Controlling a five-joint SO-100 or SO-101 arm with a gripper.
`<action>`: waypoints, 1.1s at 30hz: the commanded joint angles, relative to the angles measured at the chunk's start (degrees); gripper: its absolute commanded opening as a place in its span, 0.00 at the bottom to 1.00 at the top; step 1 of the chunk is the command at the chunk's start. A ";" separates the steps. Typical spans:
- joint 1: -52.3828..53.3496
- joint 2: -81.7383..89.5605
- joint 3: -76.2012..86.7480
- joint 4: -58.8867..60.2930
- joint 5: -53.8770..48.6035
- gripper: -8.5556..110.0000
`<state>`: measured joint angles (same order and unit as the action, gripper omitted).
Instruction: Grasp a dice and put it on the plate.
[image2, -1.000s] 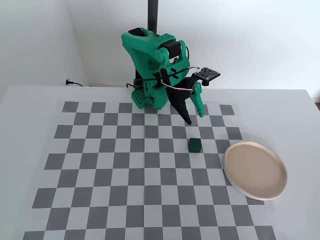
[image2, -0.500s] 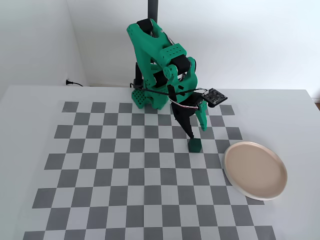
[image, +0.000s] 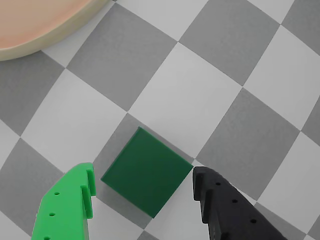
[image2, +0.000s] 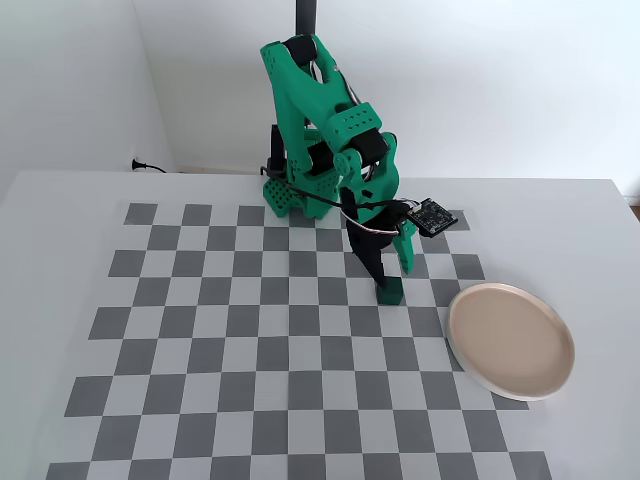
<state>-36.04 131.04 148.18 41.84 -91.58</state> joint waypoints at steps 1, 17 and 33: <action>0.70 -0.97 -5.80 -2.37 -0.09 0.20; 0.88 -5.54 -6.24 -4.13 -1.32 0.22; 1.14 -5.71 -6.06 -1.58 -1.93 0.23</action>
<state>-35.33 124.98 148.18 41.31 -92.64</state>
